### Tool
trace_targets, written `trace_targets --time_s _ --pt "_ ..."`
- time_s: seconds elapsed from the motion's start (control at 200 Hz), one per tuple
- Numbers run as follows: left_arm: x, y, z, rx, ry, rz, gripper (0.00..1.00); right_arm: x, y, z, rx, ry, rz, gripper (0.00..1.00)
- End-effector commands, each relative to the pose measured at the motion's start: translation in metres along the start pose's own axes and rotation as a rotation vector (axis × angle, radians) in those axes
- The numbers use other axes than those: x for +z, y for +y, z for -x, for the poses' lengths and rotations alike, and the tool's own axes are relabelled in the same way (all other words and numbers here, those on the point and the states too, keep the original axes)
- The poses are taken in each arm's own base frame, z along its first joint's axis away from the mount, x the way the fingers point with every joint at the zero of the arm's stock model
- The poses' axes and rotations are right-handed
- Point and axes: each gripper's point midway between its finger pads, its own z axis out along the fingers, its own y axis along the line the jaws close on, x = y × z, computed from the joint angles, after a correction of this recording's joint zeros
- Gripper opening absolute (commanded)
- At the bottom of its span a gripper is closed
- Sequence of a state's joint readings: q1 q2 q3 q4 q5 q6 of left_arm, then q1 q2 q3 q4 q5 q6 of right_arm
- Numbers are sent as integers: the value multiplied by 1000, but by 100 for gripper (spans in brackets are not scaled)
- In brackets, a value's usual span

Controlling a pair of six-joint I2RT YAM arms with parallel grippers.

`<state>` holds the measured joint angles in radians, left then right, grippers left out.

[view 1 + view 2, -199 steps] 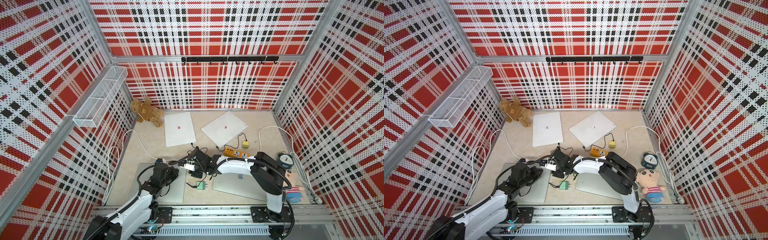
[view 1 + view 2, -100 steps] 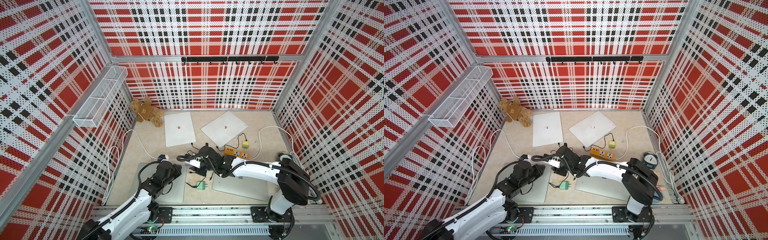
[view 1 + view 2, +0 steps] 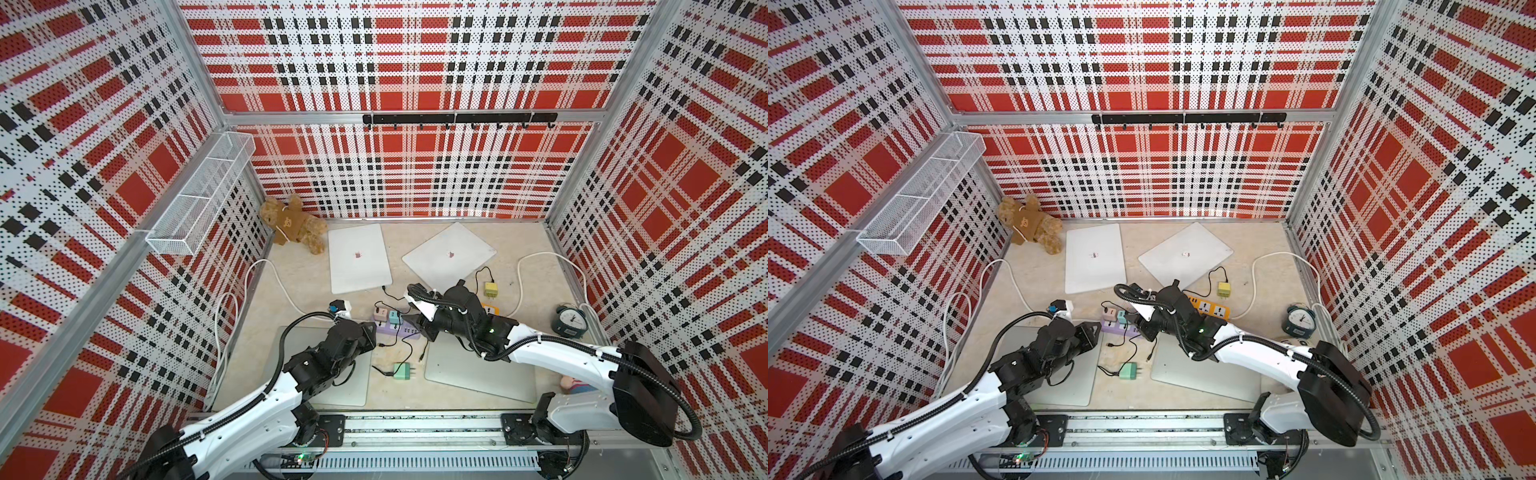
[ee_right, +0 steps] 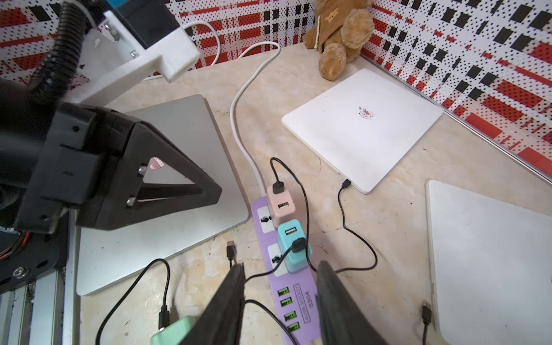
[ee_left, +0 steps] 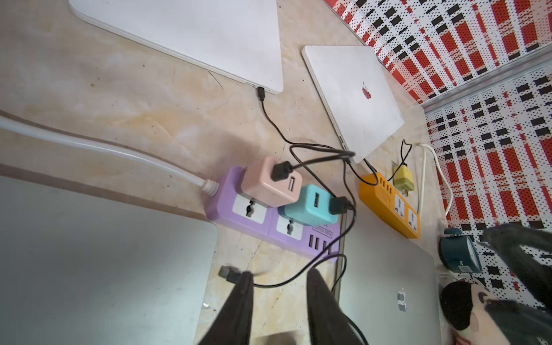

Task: Unplug the laptop charger
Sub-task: Remove the plug from the socket.

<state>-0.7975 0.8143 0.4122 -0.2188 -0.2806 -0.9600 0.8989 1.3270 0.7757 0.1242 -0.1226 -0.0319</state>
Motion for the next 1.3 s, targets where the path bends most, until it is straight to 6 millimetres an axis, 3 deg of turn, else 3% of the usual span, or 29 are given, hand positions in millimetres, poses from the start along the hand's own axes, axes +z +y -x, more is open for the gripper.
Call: trace_targets --time_s 0.0,0.301,0.691,0.932,1.293 --pt "-4 -13 5 23 -32 3 36 -10 -8 9 48 -54 -41 43" --pt "-3 -31 -17 10 89 -3 52 -21 -17 -15 113 -38 -90 45" --pt "-6 -52 -1 113 129 62 58 -30 -40 -44 246 -46 -147 46" --pt "8 -64 9 215 122 111 58 -32 -45 -53 271 -33 -155 47" --pt "45 -69 3 417 199 209 62 -34 -47 -62 314 -29 -163 47"
